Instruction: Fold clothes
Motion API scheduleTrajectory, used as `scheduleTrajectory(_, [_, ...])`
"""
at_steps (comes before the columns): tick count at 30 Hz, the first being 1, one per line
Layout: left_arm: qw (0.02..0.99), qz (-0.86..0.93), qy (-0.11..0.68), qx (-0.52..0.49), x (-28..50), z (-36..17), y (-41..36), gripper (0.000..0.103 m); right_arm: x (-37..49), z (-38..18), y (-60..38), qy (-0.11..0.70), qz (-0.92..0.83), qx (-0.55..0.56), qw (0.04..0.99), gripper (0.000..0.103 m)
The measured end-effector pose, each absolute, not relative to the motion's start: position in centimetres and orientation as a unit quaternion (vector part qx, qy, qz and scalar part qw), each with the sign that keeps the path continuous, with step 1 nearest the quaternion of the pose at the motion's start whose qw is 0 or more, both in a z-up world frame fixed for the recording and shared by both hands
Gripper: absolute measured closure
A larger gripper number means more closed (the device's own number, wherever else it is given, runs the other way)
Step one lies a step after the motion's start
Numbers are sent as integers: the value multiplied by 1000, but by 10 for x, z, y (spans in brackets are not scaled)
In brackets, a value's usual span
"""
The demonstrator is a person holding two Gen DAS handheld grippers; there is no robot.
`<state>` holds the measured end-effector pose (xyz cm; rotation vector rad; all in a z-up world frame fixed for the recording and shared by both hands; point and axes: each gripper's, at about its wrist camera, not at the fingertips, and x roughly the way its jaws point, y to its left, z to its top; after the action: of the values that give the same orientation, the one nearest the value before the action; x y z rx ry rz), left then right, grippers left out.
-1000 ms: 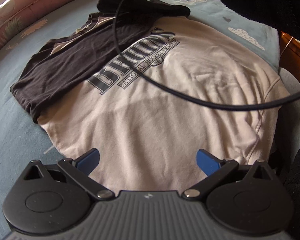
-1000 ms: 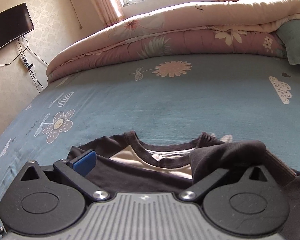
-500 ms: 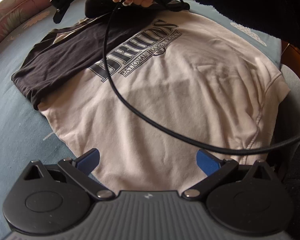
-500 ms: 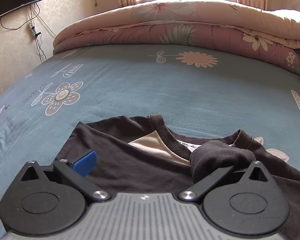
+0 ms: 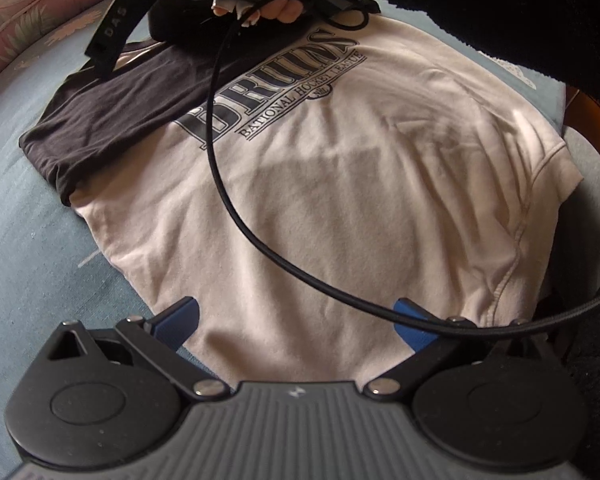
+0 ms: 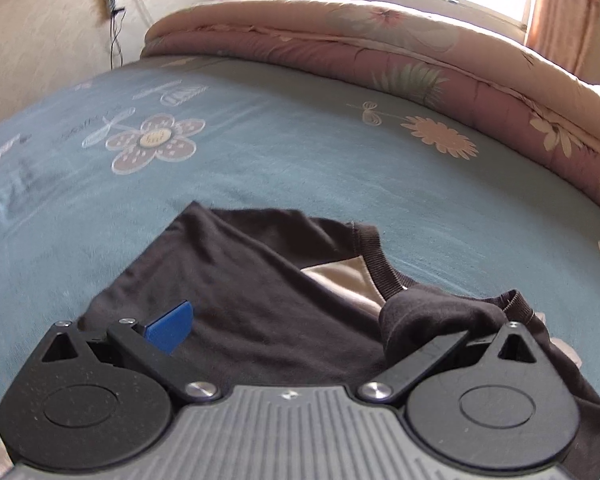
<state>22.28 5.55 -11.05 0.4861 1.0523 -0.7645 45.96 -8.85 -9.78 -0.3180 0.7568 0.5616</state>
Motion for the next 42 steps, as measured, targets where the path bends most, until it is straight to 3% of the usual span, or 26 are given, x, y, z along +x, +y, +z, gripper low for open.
scheduleTrajectory(8, [775, -347, 485, 212, 220, -109, 61, 1, 458, -122, -59, 394, 250, -235, 853, 0])
scheduleTrajectory(21, [786, -344, 477, 190, 211, -106, 75, 1, 464, -114, -80, 487, 242, -86, 835, 0])
scheduleTrajectory(28, [792, -342, 472, 179, 208, -105, 77, 1, 472, -128, -155, 484, 280, 214, 801, 0])
scheduleTrajectory(33, [797, -345, 466, 171, 206, -103, 78, 1, 486, -137, -178, 486, 265, 355, 753, 0])
scheduleTrajectory(42, [796, -376, 455, 135, 197, -87, 80, 1, 485, -108, -147, 523, 198, 136, 818, 0])
